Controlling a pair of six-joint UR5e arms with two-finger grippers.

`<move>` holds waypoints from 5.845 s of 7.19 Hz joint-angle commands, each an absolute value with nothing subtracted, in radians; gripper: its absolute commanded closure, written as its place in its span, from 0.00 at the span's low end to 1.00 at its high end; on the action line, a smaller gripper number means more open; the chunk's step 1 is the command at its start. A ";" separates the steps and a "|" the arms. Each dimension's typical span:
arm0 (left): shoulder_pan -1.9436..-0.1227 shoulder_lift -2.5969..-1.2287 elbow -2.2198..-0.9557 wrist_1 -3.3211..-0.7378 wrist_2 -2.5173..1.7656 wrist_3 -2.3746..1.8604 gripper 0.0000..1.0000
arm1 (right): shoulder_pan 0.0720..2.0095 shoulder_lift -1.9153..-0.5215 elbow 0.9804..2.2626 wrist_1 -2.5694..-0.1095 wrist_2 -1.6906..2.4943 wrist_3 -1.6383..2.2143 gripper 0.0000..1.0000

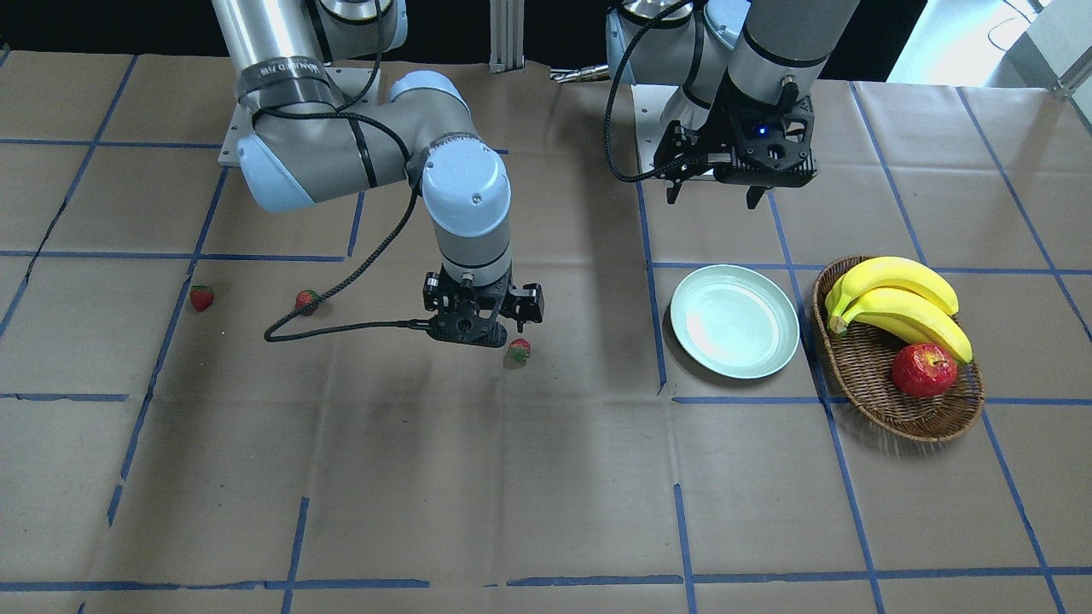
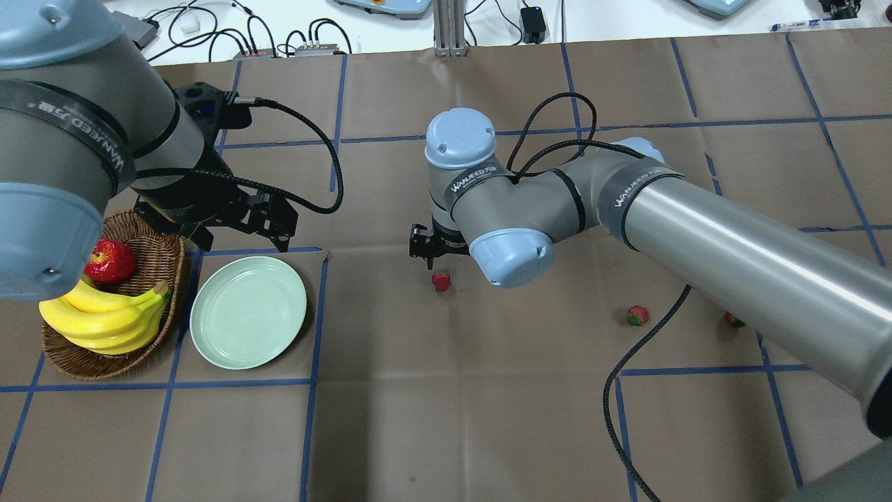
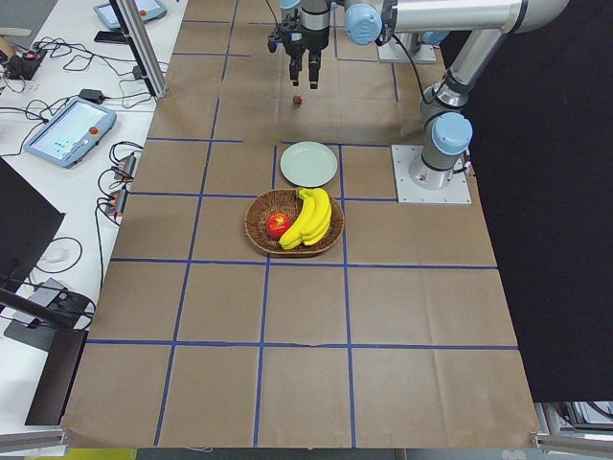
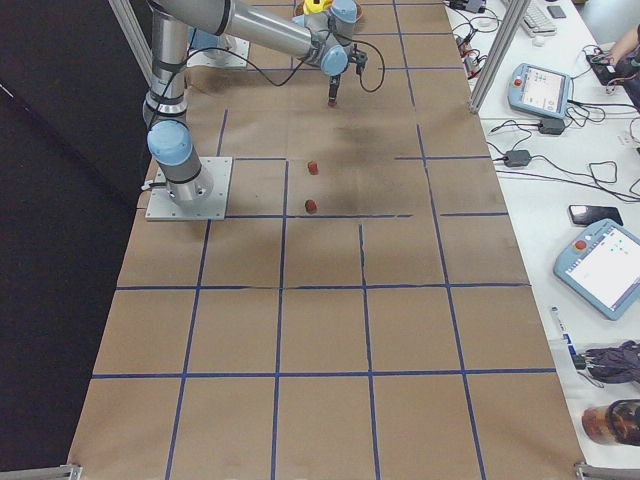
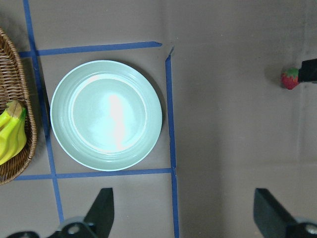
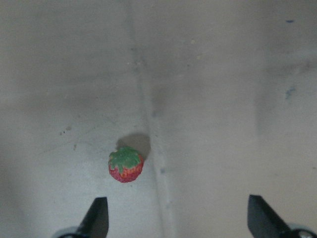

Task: Collect all strawberries into plate
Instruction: 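Raise the right gripper while the left gripper reaches the center strawberry, then grasp the center strawberry with left gripper while right grasps another, then drop the strawberry on the plate with left gripper while right carries another, then release the strawberry at center with right gripper while left gripper lifts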

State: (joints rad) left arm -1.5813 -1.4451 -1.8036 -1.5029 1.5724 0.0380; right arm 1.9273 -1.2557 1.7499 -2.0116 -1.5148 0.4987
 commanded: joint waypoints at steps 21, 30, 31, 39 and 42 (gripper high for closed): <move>-1.871 -2.059 -1.804 -0.977 1.365 -0.419 0.83 | 1.430 -1.399 2.315 -2.398 -1.568 -0.040 0.19; -1.378 -1.686 -2.176 -0.920 1.583 0.340 0.94 | 1.430 -1.463 2.219 -2.273 -1.556 -0.040 0.92; -1.326 -1.692 -2.221 -0.843 1.583 0.389 0.86 | 1.442 -1.483 2.136 -2.158 -1.540 -0.037 0.92; -1.307 -1.704 -2.165 -0.878 1.591 0.430 0.01 | 1.991 -1.082 1.736 -2.127 -1.490 0.546 0.93; -1.318 -1.678 -2.103 -0.995 1.586 0.419 0.01 | 1.993 -1.071 1.735 -2.126 -1.483 0.545 0.37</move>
State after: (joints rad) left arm -1.3115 -1.6898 -2.1286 -0.9489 1.5889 0.4261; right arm 1.9914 -1.0750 1.7359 -2.1252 -1.4840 0.5449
